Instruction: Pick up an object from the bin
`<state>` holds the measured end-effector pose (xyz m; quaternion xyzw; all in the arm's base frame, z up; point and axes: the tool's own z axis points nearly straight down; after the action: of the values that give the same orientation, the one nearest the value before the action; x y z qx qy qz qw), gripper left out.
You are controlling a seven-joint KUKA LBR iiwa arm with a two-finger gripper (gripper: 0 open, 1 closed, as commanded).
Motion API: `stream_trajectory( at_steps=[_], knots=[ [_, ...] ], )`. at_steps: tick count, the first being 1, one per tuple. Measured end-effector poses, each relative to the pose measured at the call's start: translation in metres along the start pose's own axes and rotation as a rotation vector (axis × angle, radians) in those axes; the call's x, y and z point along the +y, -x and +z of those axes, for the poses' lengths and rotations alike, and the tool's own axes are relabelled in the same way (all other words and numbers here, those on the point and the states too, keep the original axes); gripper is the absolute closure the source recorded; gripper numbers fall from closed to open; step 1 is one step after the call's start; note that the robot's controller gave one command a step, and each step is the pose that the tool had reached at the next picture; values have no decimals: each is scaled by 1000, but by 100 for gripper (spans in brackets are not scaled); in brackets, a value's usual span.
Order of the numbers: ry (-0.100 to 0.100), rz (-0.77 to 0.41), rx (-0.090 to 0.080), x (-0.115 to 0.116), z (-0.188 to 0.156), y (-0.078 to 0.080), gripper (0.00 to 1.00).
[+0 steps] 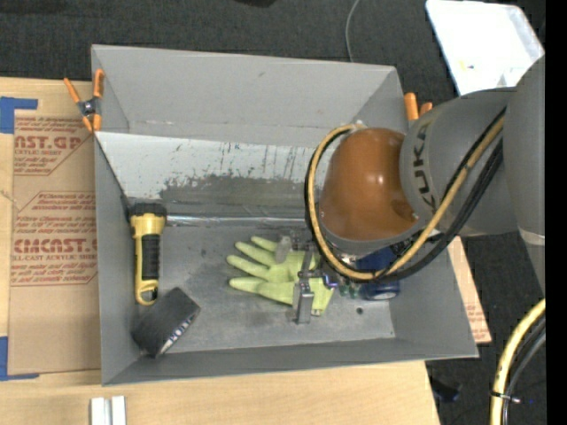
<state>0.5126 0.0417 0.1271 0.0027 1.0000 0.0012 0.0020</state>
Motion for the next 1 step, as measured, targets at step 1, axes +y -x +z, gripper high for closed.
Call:
stream_trajectory(
  at_steps=[1],
  knots=[
    [2, 48, -6, -26, 60, 4, 0]
  ],
)
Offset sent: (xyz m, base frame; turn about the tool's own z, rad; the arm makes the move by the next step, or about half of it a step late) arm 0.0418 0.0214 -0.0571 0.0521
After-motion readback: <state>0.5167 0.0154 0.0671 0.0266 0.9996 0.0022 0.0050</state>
